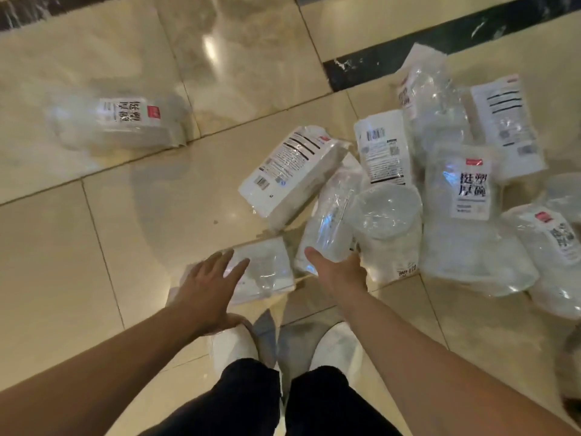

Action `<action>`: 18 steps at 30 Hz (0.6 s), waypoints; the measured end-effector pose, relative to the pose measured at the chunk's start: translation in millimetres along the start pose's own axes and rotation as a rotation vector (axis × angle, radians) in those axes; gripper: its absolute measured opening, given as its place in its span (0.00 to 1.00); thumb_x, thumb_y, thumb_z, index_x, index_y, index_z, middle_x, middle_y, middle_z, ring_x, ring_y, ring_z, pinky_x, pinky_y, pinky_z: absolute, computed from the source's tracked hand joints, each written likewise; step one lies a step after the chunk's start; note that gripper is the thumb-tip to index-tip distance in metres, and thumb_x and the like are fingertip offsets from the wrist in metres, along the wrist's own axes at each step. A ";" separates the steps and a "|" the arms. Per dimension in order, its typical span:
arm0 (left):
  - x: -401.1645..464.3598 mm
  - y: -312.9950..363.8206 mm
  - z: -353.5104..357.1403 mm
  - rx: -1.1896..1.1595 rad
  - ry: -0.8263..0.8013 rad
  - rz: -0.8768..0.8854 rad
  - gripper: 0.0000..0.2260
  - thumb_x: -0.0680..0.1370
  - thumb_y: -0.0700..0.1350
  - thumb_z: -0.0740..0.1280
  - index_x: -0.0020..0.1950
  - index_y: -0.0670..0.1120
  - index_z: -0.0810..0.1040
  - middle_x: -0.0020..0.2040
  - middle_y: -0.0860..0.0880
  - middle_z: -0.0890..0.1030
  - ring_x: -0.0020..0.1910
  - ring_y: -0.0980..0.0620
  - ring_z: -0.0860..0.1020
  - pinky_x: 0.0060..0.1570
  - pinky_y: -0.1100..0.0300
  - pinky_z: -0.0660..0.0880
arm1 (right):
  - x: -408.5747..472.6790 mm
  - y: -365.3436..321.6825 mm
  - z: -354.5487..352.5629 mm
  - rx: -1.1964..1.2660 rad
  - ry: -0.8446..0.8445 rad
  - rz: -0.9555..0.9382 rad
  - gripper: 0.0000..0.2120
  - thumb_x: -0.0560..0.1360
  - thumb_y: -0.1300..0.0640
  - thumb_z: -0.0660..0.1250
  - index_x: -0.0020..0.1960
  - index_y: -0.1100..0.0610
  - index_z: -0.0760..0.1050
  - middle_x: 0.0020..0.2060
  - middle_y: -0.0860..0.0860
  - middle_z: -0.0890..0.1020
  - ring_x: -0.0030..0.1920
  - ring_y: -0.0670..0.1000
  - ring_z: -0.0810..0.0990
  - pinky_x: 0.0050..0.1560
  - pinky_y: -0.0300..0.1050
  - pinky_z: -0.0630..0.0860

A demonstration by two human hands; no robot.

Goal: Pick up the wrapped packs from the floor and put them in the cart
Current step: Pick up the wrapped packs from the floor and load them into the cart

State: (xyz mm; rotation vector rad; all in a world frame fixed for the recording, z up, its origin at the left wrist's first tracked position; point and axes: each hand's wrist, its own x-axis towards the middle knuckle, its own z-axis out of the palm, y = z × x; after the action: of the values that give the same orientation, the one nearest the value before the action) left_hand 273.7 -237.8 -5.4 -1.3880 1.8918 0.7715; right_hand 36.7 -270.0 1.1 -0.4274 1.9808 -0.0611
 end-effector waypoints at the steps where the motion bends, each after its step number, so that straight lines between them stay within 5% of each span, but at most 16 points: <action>1: 15.0 -5.8 11.7 0.022 -0.006 0.007 0.58 0.71 0.73 0.70 0.85 0.54 0.36 0.86 0.43 0.40 0.85 0.40 0.45 0.83 0.43 0.50 | 17.8 -2.8 7.2 0.022 0.038 -0.008 0.54 0.68 0.34 0.76 0.83 0.55 0.54 0.76 0.57 0.68 0.74 0.61 0.70 0.70 0.54 0.70; 7: 77.7 -19.6 56.9 0.030 0.039 0.067 0.67 0.64 0.76 0.72 0.82 0.53 0.28 0.86 0.44 0.38 0.85 0.39 0.45 0.82 0.38 0.50 | 100.3 -19.8 44.5 0.026 0.243 -0.029 0.64 0.63 0.29 0.77 0.83 0.60 0.49 0.80 0.58 0.59 0.78 0.63 0.62 0.74 0.59 0.64; 13: 94.4 -23.3 73.4 -0.068 0.301 0.063 0.57 0.64 0.73 0.71 0.84 0.55 0.46 0.80 0.43 0.65 0.77 0.39 0.68 0.73 0.41 0.68 | 121.2 -13.5 56.3 0.040 0.374 -0.061 0.58 0.65 0.36 0.80 0.81 0.57 0.52 0.78 0.59 0.64 0.73 0.65 0.70 0.68 0.63 0.71; 18: 56.6 -29.0 51.0 -0.114 0.307 0.026 0.55 0.65 0.72 0.73 0.84 0.56 0.50 0.79 0.46 0.67 0.76 0.42 0.69 0.72 0.40 0.70 | 82.4 -9.6 29.6 0.108 0.298 -0.103 0.56 0.66 0.43 0.82 0.83 0.51 0.52 0.78 0.54 0.67 0.75 0.61 0.70 0.71 0.59 0.71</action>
State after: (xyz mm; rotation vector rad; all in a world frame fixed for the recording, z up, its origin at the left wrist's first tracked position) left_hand 297.5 -238.3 -83.4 -1.6322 2.1294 0.7207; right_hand 34.6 -301.3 -81.2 -0.4711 2.2336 -0.3107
